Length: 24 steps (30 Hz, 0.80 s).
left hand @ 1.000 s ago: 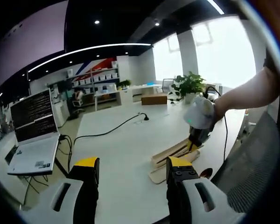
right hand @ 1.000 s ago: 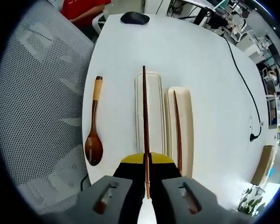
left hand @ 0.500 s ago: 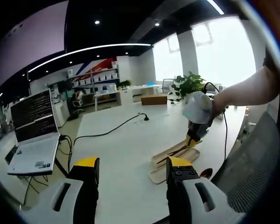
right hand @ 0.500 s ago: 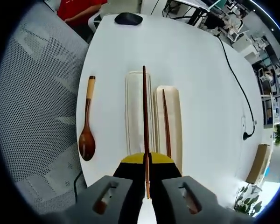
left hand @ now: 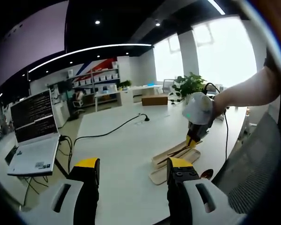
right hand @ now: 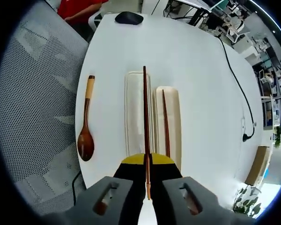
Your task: Arrange the utensils inside the cutlery case until each visible utensil rests in its matching compartment.
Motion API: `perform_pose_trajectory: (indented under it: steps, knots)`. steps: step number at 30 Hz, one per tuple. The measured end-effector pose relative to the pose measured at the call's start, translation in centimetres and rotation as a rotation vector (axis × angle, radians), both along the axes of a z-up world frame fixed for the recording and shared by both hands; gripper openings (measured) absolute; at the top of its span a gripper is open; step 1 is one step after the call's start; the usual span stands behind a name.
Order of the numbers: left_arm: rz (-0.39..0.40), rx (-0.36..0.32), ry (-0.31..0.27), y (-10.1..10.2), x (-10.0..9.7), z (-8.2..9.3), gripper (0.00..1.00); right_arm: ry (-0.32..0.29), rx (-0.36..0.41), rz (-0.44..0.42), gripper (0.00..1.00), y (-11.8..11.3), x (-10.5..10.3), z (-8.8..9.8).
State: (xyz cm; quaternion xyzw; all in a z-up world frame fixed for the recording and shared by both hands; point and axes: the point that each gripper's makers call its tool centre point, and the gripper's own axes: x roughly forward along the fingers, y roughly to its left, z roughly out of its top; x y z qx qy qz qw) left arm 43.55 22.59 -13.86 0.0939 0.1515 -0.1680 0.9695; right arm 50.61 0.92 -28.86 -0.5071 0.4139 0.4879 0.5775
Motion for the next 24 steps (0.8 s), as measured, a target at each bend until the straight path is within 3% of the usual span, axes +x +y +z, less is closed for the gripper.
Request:
perform_pose_trajectory:
  steps: [24]
  knots:
    - [-0.003, 0.005, 0.004, -0.03, 0.06, -0.11, 0.59, -0.013, -0.007, 0.004, 0.0, -0.1, 0.26, 0.02]
